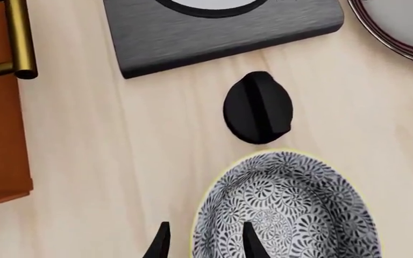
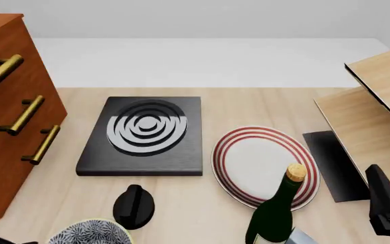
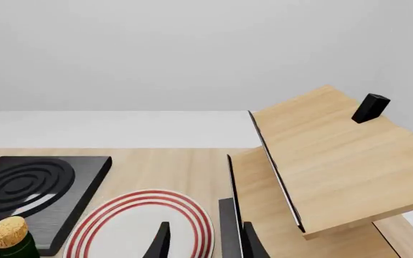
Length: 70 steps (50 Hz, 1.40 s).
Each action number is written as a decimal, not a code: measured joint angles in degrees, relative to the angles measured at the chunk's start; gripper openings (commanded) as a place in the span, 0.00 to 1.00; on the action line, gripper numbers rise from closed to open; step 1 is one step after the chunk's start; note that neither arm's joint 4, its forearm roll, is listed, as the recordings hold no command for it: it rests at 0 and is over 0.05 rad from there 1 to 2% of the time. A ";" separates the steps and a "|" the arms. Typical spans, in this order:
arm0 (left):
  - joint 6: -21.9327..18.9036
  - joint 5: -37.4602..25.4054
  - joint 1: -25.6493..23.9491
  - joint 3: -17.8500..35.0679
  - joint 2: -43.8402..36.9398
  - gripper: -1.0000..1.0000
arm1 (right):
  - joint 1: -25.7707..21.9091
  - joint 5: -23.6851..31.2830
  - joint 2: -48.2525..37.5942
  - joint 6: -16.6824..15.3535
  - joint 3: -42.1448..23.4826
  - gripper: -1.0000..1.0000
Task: Pick up the akita bowl and put it on the plate.
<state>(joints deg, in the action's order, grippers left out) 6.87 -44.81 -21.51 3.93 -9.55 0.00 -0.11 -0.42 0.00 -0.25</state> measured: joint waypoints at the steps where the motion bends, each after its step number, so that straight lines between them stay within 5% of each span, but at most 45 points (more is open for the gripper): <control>1: 0.08 0.36 -0.07 -0.11 -0.20 1.00 | 0.00 0.00 0.00 0.00 0.00 1.00; 13: 1.01 3.63 -0.37 -1.19 -2.87 1.00 | 0.00 0.00 0.00 0.00 0.00 1.00; 14: 1.01 3.72 -0.31 -1.22 -3.00 0.00 | 0.00 0.00 0.00 0.00 0.00 1.00; 30: 0.24 5.33 0.74 -1.67 -4.03 0.00 | 0.00 0.00 0.00 0.00 0.00 1.00; 45: -7.57 2.08 4.45 -0.48 -0.58 0.00 | 0.00 0.00 0.00 0.00 0.00 1.00; 58: -16.40 -5.43 8.82 5.27 4.96 0.00 | 0.00 0.00 0.00 0.00 0.00 1.00; 70: -17.15 -10.08 9.74 15.72 6.63 0.00 | 0.00 0.00 0.00 0.00 0.00 1.00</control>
<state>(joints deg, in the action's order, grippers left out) -10.28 -54.90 -11.77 19.64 -2.92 0.00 -0.11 -0.42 0.01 -0.25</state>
